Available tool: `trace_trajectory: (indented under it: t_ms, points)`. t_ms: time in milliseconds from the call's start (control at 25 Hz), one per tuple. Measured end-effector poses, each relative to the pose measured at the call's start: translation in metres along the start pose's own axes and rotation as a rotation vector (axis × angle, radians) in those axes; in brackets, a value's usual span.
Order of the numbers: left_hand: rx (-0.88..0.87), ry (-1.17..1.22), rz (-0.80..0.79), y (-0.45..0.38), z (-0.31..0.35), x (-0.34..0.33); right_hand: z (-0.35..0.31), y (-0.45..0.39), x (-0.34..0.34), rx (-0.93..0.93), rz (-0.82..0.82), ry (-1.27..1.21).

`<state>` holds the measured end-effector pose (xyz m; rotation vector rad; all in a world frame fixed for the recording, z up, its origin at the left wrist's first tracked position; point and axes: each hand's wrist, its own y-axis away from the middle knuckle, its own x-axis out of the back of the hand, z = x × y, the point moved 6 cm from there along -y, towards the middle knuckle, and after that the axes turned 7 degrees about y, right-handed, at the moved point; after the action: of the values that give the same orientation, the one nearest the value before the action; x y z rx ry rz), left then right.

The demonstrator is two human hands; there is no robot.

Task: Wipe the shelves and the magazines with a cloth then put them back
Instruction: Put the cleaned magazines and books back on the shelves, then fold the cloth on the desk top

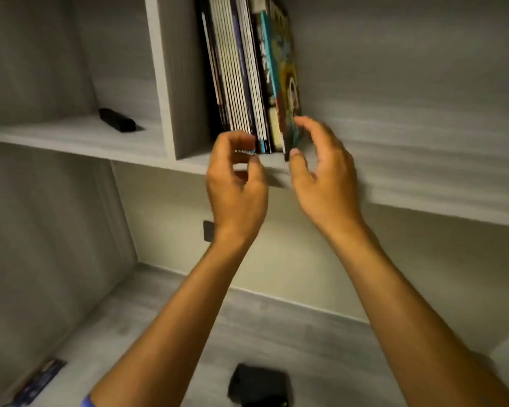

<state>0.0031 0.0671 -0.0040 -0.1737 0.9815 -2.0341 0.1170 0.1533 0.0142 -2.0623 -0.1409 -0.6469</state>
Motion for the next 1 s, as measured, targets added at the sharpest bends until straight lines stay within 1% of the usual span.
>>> trace_trajectory:
  t_ms: [40,80,120,160,200,240,280,320,360,400,440,480,520,560,600,640,680,720,760,800,880,920,1000]
  points:
    - [0.009,0.036,0.022,0.029,-0.009,0.018,0.0,0.044,0.01,0.054,0.089,-0.108]
    - [0.074,0.042,0.035,0.063,-0.031,0.038,0.014,0.097,0.006,0.026,0.107,-0.174]
    - [0.198,0.016,0.025,0.106,-0.064,0.057,0.037,0.155,-0.006,-0.089,0.032,-0.199]
    - [0.356,-0.041,-0.004,0.151,-0.102,0.074,0.067,0.213,-0.026,-0.276,-0.09,-0.204]
    - [0.517,-0.128,-0.065,0.196,-0.143,0.087,0.097,0.269,-0.05,-0.506,-0.266,-0.174]
    - [0.657,-0.261,-0.179,0.247,-0.185,0.099,0.127,0.334,-0.073,-0.724,-0.489,-0.099]
    - [0.757,-0.403,-0.333,0.295,-0.218,0.108,0.146,0.392,-0.088,-0.851,-0.693,-0.047]
    - [0.847,-0.532,-0.497,0.338,-0.248,0.113,0.156,0.437,-0.098,-0.889,-0.829,-0.016]
    - [0.926,-0.649,-0.621,0.373,-0.273,0.117,0.164,0.475,-0.102,-0.904,-0.902,-0.025]
    - [0.984,-0.76,-0.687,0.399,-0.293,0.12,0.172,0.506,-0.102,-0.923,-0.95,-0.006]
    - [0.992,-0.871,-0.728,0.413,-0.31,0.12,0.173,0.531,-0.104,-0.95,-0.988,-0.001]
    - [0.936,-0.959,-0.775,0.417,-0.323,0.115,0.177,0.549,-0.101,-1.001,-1.01,0.03]
    - [0.85,-1.031,-0.837,0.416,-0.337,0.107,0.185,0.562,-0.098,-1.033,-0.968,0.066]
    - [0.767,-1.07,-0.89,0.415,-0.352,0.097,0.196,0.579,-0.093,-1.067,-0.975,0.114]
    - [0.732,-1.085,-0.942,0.413,-0.366,0.089,0.2,0.595,-0.088,-1.104,-1.014,0.029]
    - [0.758,-1.1,-0.99,0.411,-0.378,0.084,0.205,0.607,-0.087,-1.172,-1.041,-0.07]
    - [0.796,-1.108,-1.003,0.412,-0.393,0.084,0.211,0.617,-0.085,-1.22,-1.038,-0.095]
    - [0.859,-1.084,-0.972,0.411,-0.401,0.086,0.215,0.625,-0.085,-1.205,-1.08,-0.043]
    - [0.946,-0.995,-0.896,0.411,-0.405,0.09,0.221,0.63,-0.081,-1.214,-1.066,0.03]
    - [1.054,-0.81,-0.783,0.412,-0.402,0.092,0.222,0.633,-0.076,-1.249,-1.042,0.045]
    - [1.252,-0.428,-0.515,0.423,-0.379,0.092,0.211,0.617,-0.081,-1.239,-1.004,-0.063]
    - [1.321,-0.278,-0.407,0.429,-0.359,0.089,0.207,0.6,-0.085,-1.223,-0.953,-0.138]
    - [1.457,-0.029,-0.273,0.445,-0.323,0.082,0.217,0.57,-0.089,-1.281,-0.748,-0.256]
